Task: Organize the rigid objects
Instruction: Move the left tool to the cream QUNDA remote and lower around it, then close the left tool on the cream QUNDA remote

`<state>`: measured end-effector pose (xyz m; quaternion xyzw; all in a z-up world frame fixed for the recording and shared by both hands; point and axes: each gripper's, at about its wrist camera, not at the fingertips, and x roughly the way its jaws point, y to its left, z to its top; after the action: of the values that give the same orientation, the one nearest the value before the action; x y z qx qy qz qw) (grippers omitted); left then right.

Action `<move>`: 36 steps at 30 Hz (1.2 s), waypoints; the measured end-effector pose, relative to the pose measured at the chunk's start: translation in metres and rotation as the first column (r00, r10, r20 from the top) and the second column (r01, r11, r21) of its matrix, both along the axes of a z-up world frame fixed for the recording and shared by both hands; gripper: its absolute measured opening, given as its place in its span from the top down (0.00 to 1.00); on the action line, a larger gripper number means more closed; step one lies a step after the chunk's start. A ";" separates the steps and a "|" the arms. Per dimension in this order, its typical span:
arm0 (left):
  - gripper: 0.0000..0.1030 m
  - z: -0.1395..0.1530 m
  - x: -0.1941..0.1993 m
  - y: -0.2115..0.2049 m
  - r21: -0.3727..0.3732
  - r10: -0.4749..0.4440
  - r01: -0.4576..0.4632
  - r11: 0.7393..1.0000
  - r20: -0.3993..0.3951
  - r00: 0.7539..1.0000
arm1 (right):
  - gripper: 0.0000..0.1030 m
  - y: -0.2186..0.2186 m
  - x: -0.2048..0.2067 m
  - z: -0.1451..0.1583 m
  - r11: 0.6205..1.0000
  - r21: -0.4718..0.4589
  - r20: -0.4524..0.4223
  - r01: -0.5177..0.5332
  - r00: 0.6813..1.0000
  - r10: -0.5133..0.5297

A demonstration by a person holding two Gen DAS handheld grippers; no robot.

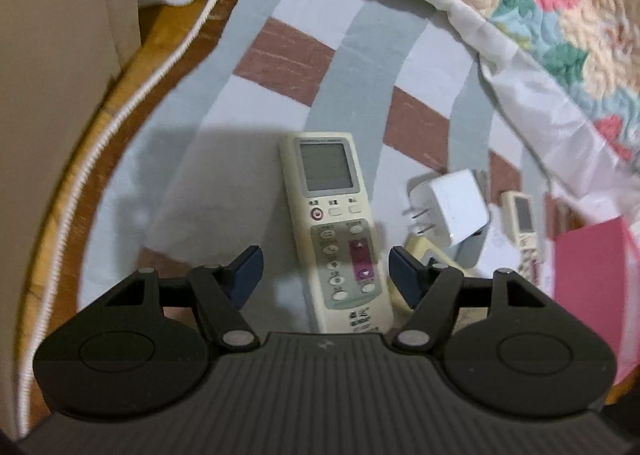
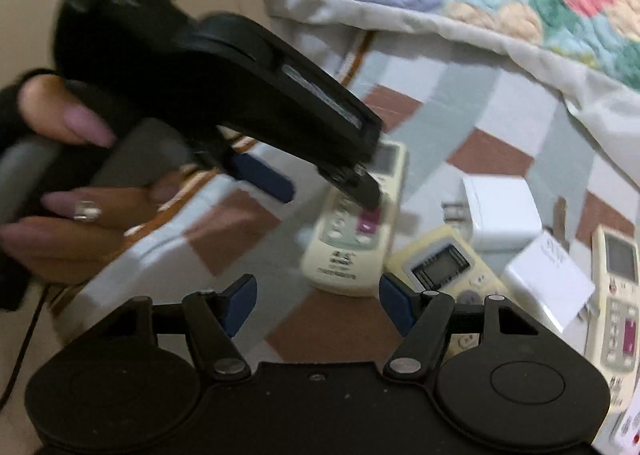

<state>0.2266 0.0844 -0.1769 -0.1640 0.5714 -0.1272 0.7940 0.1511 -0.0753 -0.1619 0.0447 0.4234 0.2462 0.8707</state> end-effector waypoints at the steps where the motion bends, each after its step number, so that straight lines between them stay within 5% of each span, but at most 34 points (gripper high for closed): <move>1: 0.34 -0.005 0.001 0.003 -0.017 0.019 -0.019 1.000 -0.016 1.000 | 0.29 0.001 0.001 -0.005 1.000 0.008 -0.013 0.008 1.000 -0.008; 3: 0.41 -0.011 0.001 0.004 -0.018 0.041 -0.042 0.999 -0.029 0.999 | 0.29 0.006 0.004 -0.013 1.000 -0.005 -0.017 0.022 1.000 -0.022; 6: 0.69 -0.012 -0.001 0.001 0.032 0.048 -0.048 0.998 -0.002 0.999 | 0.29 0.020 0.006 -0.018 0.997 -0.059 0.064 0.040 0.997 -0.036; 8: 0.75 -0.015 0.000 0.002 -0.001 0.048 -0.048 0.999 -0.013 0.999 | 0.34 0.027 0.005 -0.018 0.993 -0.106 0.093 0.047 0.995 -0.037; 9: 0.75 -0.018 0.000 0.004 -0.024 0.060 -0.061 0.998 -0.028 0.998 | 0.43 0.030 0.004 -0.018 0.988 -0.141 0.109 0.059 0.993 -0.044; 19: 0.66 -0.022 -0.001 0.008 -0.076 0.079 -0.085 0.993 -0.080 0.994 | 0.42 0.022 -0.011 -0.005 0.993 -0.098 -0.073 0.059 0.995 -0.066; 26: 0.67 -0.020 -0.005 -0.003 -0.029 0.040 -0.041 0.999 -0.045 0.998 | 0.30 0.033 -0.001 -0.010 0.992 -0.114 -0.010 0.051 0.999 -0.053; 29: 0.61 -0.019 -0.005 -0.002 -0.031 0.056 -0.057 0.998 -0.054 0.997 | 0.30 0.050 0.004 -0.010 0.978 -0.209 0.052 0.021 0.999 -0.010; 36: 0.47 -0.022 -0.013 -0.002 -0.075 0.038 -0.049 0.996 -0.148 0.988 | 0.37 0.033 0.018 -0.006 0.992 -0.103 -0.014 0.078 0.997 -0.080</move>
<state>0.2134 0.0820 -0.1986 -0.2164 0.6191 -0.1199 0.7453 0.1691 -0.0421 -0.1680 0.0190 0.4413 0.1891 0.8770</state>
